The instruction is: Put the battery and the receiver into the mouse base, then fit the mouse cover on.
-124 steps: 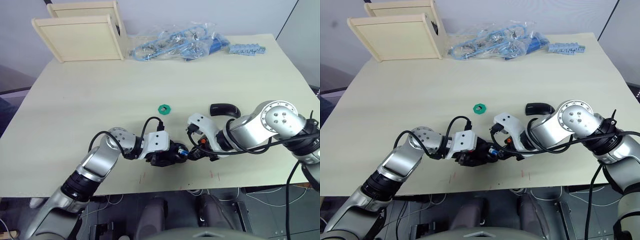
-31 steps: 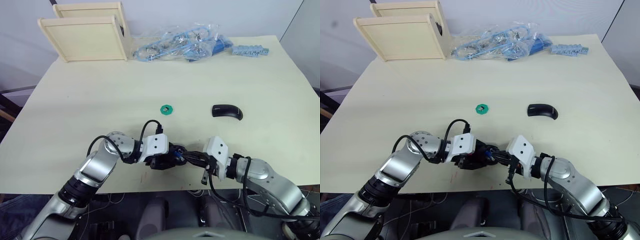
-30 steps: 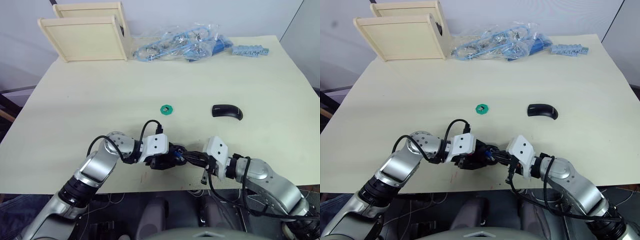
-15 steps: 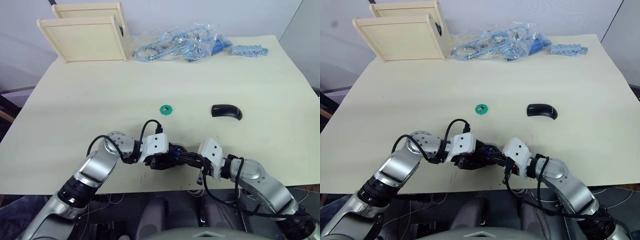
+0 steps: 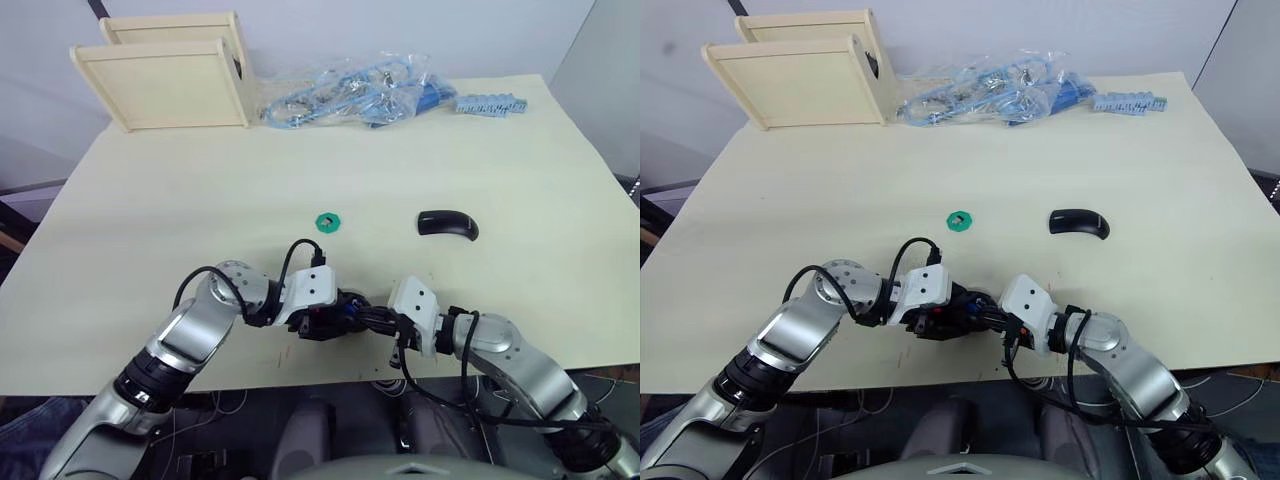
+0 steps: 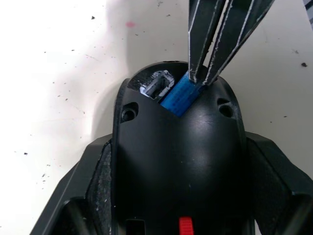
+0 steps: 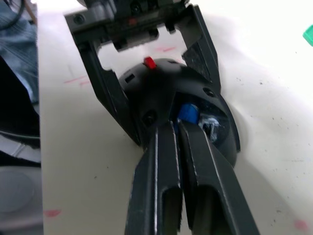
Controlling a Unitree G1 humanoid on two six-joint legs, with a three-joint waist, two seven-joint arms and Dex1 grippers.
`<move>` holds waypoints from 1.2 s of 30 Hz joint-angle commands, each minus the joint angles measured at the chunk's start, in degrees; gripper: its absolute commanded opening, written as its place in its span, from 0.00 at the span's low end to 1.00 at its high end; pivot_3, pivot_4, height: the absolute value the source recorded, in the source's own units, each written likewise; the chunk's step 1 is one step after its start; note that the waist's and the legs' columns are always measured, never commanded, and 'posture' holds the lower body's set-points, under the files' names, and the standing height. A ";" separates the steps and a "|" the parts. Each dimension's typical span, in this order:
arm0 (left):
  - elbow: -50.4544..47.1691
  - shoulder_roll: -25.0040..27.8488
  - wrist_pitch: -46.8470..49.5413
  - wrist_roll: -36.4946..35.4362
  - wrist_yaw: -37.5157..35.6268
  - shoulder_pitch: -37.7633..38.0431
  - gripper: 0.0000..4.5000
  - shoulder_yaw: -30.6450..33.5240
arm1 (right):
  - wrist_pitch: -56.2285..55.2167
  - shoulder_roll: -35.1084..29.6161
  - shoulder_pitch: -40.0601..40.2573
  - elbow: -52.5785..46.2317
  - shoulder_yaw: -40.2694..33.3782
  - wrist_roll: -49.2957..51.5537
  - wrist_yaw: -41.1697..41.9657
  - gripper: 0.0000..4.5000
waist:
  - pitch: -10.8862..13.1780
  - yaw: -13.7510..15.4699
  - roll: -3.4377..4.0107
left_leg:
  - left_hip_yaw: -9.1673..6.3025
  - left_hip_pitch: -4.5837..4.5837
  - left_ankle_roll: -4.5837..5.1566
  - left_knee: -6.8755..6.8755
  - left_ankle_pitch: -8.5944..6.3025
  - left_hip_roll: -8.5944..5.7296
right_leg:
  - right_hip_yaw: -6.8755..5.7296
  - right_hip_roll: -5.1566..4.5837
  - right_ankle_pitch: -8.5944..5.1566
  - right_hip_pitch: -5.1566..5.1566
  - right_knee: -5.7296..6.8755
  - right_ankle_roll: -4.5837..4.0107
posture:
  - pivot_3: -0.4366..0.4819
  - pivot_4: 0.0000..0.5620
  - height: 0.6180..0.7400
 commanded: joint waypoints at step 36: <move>0.90 -0.04 2.72 0.68 -0.33 -2.44 0.66 -1.76 | 10.53 -10.95 4.76 -16.23 -29.42 19.91 10.41 0.36 | 0.08 0.55 -0.21 | -0.29 -0.07 0.05 0.02 -0.04 -0.02 | -0.32 -0.04 -0.08 0.19 -0.08 -0.03 | 0.48 0.27 1.00</move>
